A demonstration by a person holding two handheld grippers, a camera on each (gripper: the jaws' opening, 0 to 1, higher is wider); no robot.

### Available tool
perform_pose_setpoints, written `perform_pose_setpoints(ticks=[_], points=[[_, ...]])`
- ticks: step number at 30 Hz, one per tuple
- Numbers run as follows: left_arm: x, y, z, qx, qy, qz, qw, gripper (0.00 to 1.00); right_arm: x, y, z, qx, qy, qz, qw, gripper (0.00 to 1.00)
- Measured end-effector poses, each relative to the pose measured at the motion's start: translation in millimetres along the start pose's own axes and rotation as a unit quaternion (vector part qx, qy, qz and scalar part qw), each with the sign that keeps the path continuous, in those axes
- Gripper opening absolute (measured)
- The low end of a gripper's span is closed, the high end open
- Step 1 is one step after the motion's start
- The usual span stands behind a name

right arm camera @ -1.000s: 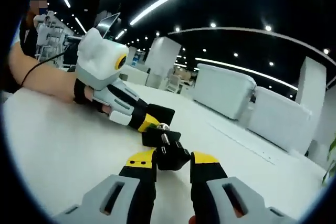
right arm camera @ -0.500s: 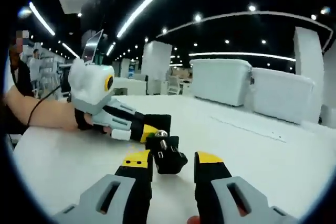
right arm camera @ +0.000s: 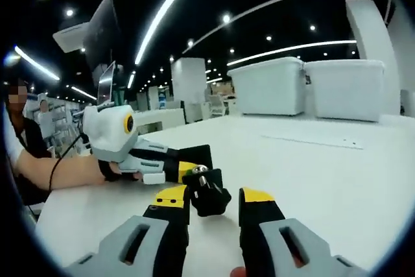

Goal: Clamp the fixed fixture on the desktop, loosen the retaining clip, secure it to the edge of the desk, and tighten the retaining clip.

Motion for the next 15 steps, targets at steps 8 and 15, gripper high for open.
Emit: perform_pose_setpoints(ticks=[8,15], points=[[0.0,-0.6,0.5,0.000,-0.001,0.000,1.0000,0.07,6.8,4.0,-2.8,0.002,-0.019,-0.013,0.9997,0.25],[0.2,-0.7,0.0,-0.002,-0.001,0.000,1.0000,0.07,7.0,3.4,-8.5,0.012,-0.127,0.005,0.9918,0.25]])
Point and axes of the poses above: the point that each gripper's makers call its tool centre point, and the gripper's own axes: y roughly forward along the fingers, z roughly to its right, x roughly out of its underside, the point moved 5 cm from there along -y, roughly backward along the fingers, and after that the axes turned 1 degree about -z, right-handed, at the moved point
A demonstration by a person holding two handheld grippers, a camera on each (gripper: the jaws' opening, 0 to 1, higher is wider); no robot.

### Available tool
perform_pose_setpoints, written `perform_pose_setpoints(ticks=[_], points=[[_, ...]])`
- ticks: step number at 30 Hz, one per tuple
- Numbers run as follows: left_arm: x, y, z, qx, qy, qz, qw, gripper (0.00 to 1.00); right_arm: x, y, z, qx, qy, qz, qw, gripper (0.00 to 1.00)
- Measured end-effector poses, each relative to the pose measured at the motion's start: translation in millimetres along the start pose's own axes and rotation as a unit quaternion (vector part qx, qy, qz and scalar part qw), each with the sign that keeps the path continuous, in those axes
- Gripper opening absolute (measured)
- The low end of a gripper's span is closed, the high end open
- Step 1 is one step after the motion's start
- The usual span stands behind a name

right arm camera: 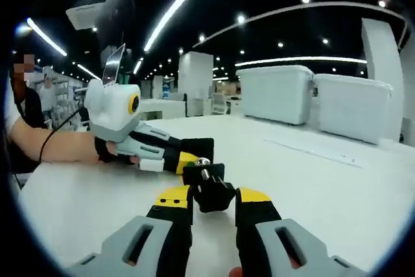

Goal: Clamp the fixed fixture on the desktop, loosen the retaining clip, secure it to the edge of the desk, and tighten the retaining clip.

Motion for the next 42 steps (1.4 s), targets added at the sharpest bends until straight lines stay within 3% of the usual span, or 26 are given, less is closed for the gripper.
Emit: perform_pose_setpoints(ticks=[4,8,10,12,15,20,27,31,36,38,42], points=[[0.1,0.1,-0.2,-0.001,0.000,0.000,1.0000,0.07,0.3,0.0,-3.8,0.008,-0.052,-0.001,0.9986,0.25],[0.1,0.2,-0.4,-0.001,-0.001,0.000,1.0000,0.08,1.1,1.3,-7.4,0.023,-0.122,-0.006,0.9923,0.24],[0.1,0.4,-0.6,-0.002,-0.001,-0.001,1.0000,0.08,0.8,1.1,-8.7,0.023,-0.113,-0.006,0.9933,0.24],[0.1,0.6,-0.7,-0.002,-0.001,0.000,1.0000,0.08,0.8,0.2,-9.2,0.019,-0.085,-0.007,0.9961,0.24],[-0.1,0.8,0.0,0.002,0.001,0.000,1.0000,0.07,0.5,-1.1,-6.0,0.006,0.002,-0.019,0.9998,0.25],[-0.1,1.1,-0.1,0.001,0.001,0.000,1.0000,0.07,-1.2,-3.7,6.5,-0.018,0.104,-0.011,0.9944,0.34],[-0.3,1.5,-0.5,0.002,0.001,0.000,1.0000,0.07,-5.8,-3.6,8.7,-0.024,0.145,0.001,0.9892,0.33],[-0.3,1.4,-0.5,0.003,0.001,0.001,1.0000,0.08,-4.4,-1.1,8.0,-0.023,0.163,-0.002,0.9864,0.25],[-0.1,1.4,-0.6,0.001,0.001,0.000,1.0000,0.08,-3.8,-1.0,6.7,-0.020,0.152,0.004,0.9882,0.25],[-0.1,1.3,-0.6,0.001,0.001,0.000,1.0000,0.08,-4.4,-1.3,5.7,-0.017,0.125,0.009,0.9920,0.25],[0.0,1.0,-0.7,-0.001,0.000,0.000,1.0000,0.08,-6.6,-1.9,-0.5,-0.006,0.025,0.019,0.9995,0.24]])
Point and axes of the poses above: the point that each gripper's makers call its tool centre point, and the gripper's own axes: y roughly forward along the fingers, z roughly to its right, x roughly out of its underside, the point moved 5 cm from there along -y, roughly backward along the fingers, and after that the axes turned 1 degree about -z, right-handed, at the moved point
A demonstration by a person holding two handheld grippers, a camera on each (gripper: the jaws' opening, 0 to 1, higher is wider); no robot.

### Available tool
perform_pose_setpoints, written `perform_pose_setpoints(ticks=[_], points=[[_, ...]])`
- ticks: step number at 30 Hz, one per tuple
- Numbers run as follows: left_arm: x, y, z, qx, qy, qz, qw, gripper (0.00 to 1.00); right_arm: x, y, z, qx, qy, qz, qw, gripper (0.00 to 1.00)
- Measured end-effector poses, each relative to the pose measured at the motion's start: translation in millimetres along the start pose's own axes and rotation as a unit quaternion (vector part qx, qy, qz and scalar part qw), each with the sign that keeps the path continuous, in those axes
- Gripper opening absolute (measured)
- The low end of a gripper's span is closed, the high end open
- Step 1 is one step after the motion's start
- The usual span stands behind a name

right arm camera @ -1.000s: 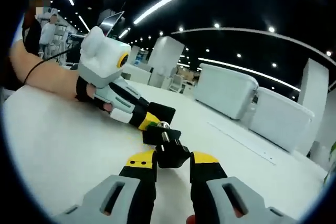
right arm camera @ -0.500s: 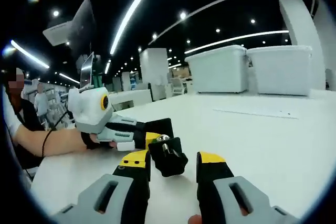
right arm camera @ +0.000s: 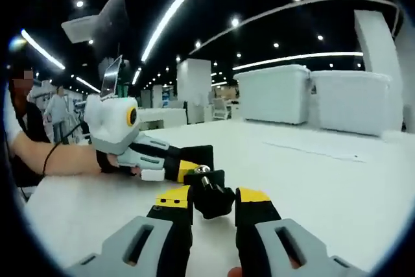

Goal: Clamp the fixed fixture on the desktop, loosen the retaining clip, secure it to the edge of the desk, and tighten the retaining clip.

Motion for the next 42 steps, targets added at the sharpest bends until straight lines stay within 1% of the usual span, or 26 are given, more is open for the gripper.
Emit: perform_pose_setpoints(ticks=[1,2,3,4,6,13,15,16,17,18,19,20,21,23,25,26,28,29,31,36,39,40,42], points=[[0.0,-0.1,-0.1,-0.001,0.000,0.000,1.0000,0.08,-0.4,0.1,-1.9,0.003,-0.029,0.002,0.9996,0.24],[0.0,-0.2,-0.1,-0.001,0.000,0.000,1.0000,0.08,-0.8,0.0,-3.6,0.005,-0.046,0.004,0.9989,0.24],[0.0,-0.3,-0.1,-0.002,-0.001,0.000,1.0000,0.08,-0.4,0.1,-4.9,0.007,-0.057,0.005,0.9984,0.24],[0.0,-0.3,-0.1,-0.002,-0.001,0.000,1.0000,0.08,-0.8,0.2,-6.2,0.009,-0.077,0.006,0.9970,0.24],[0.0,-0.3,-0.2,-0.003,-0.001,0.000,1.0000,0.08,-0.6,0.7,-8.4,0.013,-0.095,0.006,0.9954,0.25],[0.1,-0.5,-0.5,-0.004,-0.001,-0.001,1.0000,0.08,-0.6,2.1,-10.4,0.019,-0.110,0.006,0.9937,0.25],[0.1,-0.5,-0.6,-0.005,-0.001,-0.001,1.0000,0.08,-1.1,1.4,-9.5,0.016,-0.086,0.005,0.9961,0.26],[0.2,-0.4,-0.2,-0.003,0.000,-0.001,1.0000,0.08,0.7,1.0,-9.3,0.012,-0.061,-0.001,0.9981,0.26],[0.1,-0.5,0.2,-0.002,0.000,0.000,1.0000,0.08,1.7,1.1,-9.0,0.010,-0.046,-0.004,0.9989,0.26],[0.1,-0.5,0.4,-0.001,0.000,0.000,1.0000,0.07,4.0,0.7,-8.2,0.008,-0.035,-0.013,0.9993,0.27],[0.1,-0.5,0.4,-0.001,0.000,0.000,1.0000,0.07,4.0,0.9,-6.7,0.006,-0.035,-0.015,0.9993,0.30],[0.1,-0.5,0.4,-0.001,0.000,0.000,1.0000,0.07,5.3,0.8,-7.7,0.000,-0.016,-0.019,0.9997,0.32],[0.1,-0.5,0.4,-0.001,0.001,0.000,1.0000,0.07,4.3,0.9,-8.6,-0.007,0.002,-0.016,0.9998,0.35],[0.1,-0.5,0.5,0.000,0.001,0.000,1.0000,0.07,-1.7,-0.1,-8.1,-0.014,0.032,-0.001,0.9994,0.37],[0.0,-0.4,0.4,0.000,0.001,0.000,1.0000,0.07,-5.6,-1.7,-2.9,-0.006,0.062,0.011,0.9980,0.36],[0.0,-0.4,0.4,0.000,0.001,0.000,1.0000,0.07,-4.6,-2.1,0.3,-0.002,0.075,0.007,0.9972,0.35],[0.0,-0.3,0.3,-0.001,0.001,0.001,1.0000,0.07,1.3,-1.6,10.2,0.021,0.104,-0.010,0.9943,0.30],[-0.1,-0.3,0.2,0.000,0.001,0.001,1.0000,0.08,0.4,-0.2,12.0,0.022,0.112,-0.006,0.9935,0.30],[0.0,0.0,0.3,0.000,0.001,0.001,1.0000,0.08,1.2,-0.8,10.3,0.020,0.107,-0.008,0.9940,0.30],[0.2,0.2,0.0,0.000,0.001,0.001,1.0000,0.08,0.5,-0.1,2.7,0.002,0.096,-0.008,0.9954,0.20],[0.3,0.4,0.1,0.000,0.001,0.001,1.0000,0.08,0.5,-0.6,2.1,0.002,0.086,-0.006,0.9962,0.20],[0.3,0.3,0.2,0.000,0.001,0.001,1.0000,0.08,0.4,-1.0,1.6,0.002,0.079,-0.004,0.9969,0.20],[0.4,0.2,0.3,0.000,0.001,0.001,1.0000,0.08,-0.7,-1.2,2.3,0.004,0.048,0.001,0.9988,0.20]])
Point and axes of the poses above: the point that each gripper's makers call its tool centre point, and the gripper's own axes: y roughly forward along the fingers, z roughly to its right, x roughly out of its underside, the point moved 5 cm from there along -y, roughly backward along the fingers, and after that the axes turned 1 degree about -z, right-handed, at the moved point
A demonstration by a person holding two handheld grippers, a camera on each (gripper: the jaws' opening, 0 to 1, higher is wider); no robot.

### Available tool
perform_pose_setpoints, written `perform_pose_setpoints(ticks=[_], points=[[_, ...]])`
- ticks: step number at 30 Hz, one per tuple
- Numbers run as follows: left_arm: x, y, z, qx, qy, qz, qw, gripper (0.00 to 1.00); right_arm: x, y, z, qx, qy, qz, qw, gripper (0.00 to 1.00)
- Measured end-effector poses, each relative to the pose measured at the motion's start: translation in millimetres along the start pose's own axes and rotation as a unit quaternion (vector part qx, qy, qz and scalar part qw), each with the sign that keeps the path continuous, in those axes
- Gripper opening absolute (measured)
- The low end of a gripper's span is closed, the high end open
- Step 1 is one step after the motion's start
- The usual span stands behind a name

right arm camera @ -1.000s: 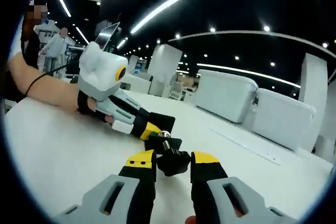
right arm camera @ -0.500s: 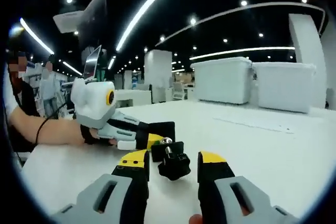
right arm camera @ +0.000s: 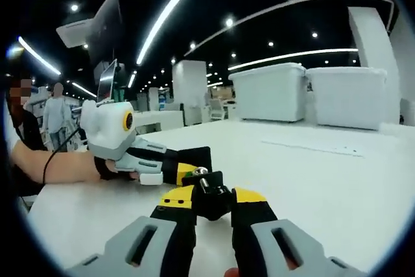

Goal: Clamp the fixed fixture on the desktop, loosen the retaining clip, secure it to the edge of the desk, and tighten the retaining clip.

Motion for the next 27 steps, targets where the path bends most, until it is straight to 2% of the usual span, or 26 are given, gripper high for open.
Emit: perform_pose_setpoints(ticks=[1,3,5,8,11,16,19,21,22,25,27], points=[[0.0,0.0,0.0,0.000,0.000,0.000,1.0000,0.08,-0.1,0.2,0.9,0.000,-0.006,0.000,1.0000,0.20],[-0.1,-0.1,-0.1,-0.001,0.000,0.000,1.0000,0.08,-0.7,0.3,-0.6,0.004,-0.048,0.004,0.9988,0.20],[-0.1,-0.2,-0.1,-0.002,0.000,0.000,1.0000,0.08,-1.2,0.4,-4.6,0.011,-0.110,0.008,0.9938,0.20],[0.0,-0.5,-0.5,-0.003,-0.001,0.000,1.0000,0.08,-0.9,0.9,-9.9,0.020,-0.171,0.009,0.9851,0.20],[0.1,-0.8,-0.5,-0.004,-0.001,0.000,1.0000,0.08,-1.0,4.4,-2.6,0.023,-0.188,0.009,0.9818,0.20],[0.0,-1.2,-0.4,-0.004,-0.002,-0.001,1.0000,0.08,-0.7,4.1,-8.3,0.029,-0.217,0.009,0.9758,0.20],[0.0,-1.1,-0.3,-0.003,-0.001,0.000,1.0000,0.08,-1.3,3.5,-9.4,0.030,-0.196,0.006,0.9802,0.21],[-0.1,-1.2,0.4,-0.001,0.000,0.000,1.0000,0.08,-1.4,1.5,-7.5,0.038,-0.144,-0.003,0.9888,0.23],[-0.1,-1.2,0.5,0.000,0.000,0.000,1.0000,0.08,-3.8,0.5,-6.9,0.035,-0.123,0.004,0.9917,0.25],[-0.2,-1.2,0.5,0.000,0.000,0.000,1.0000,0.08,-12.2,-4.3,-3.6,0.027,-0.072,0.033,0.9965,0.26],[-0.3,-1.1,0.4,0.000,0.001,0.000,1.0000,0.08,-14.4,-3.7,8.9,0.016,-0.024,0.034,0.9990,0.26]])
Point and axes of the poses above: the point that each gripper's makers call its tool centre point, and the gripper's own axes: y roughly forward along the fingers, z roughly to its right, x roughly out of its underside, the point moved 5 cm from there along -y, roughly backward along the fingers, and after that the axes turned 1 degree about -z, right-handed, at the moved point
